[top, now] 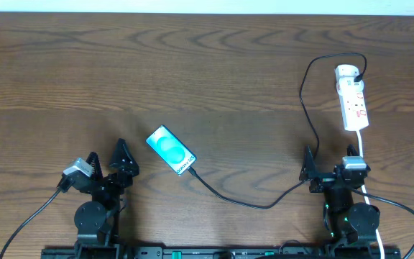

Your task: Plug charger to phone and switch on socket

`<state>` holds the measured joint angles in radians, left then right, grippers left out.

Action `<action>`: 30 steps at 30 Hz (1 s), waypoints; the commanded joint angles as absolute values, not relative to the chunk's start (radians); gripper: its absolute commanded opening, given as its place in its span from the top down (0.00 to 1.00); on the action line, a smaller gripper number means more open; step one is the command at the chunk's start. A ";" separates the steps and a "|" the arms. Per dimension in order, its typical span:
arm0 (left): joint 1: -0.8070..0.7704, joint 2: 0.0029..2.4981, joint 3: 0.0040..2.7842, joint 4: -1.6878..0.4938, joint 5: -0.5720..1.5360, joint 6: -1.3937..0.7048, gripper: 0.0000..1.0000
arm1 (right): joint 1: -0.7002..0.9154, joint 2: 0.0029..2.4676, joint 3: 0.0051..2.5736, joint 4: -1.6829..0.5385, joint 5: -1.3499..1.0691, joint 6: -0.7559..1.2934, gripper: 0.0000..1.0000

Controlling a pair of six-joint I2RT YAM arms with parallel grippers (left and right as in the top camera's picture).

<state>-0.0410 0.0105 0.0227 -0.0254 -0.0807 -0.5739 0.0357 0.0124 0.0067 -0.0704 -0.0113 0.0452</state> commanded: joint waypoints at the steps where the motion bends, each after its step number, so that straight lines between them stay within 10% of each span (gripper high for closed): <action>1: -0.038 0.004 0.004 -0.066 -0.094 -0.558 0.02 | 0.031 0.006 0.005 -0.075 -0.017 0.059 0.01; 16: -0.038 0.051 0.004 -0.064 -0.113 -0.103 0.02 | 0.031 0.006 0.006 -0.075 -0.017 0.059 0.01; 30: -0.038 0.194 0.004 -0.006 -0.117 -0.098 0.02 | 0.031 0.006 0.006 -0.075 -0.017 0.059 0.01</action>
<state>-0.0410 0.1921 0.0227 -0.0109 -0.0872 -0.1249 0.0357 0.0124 0.0067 -0.0704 -0.0113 0.0452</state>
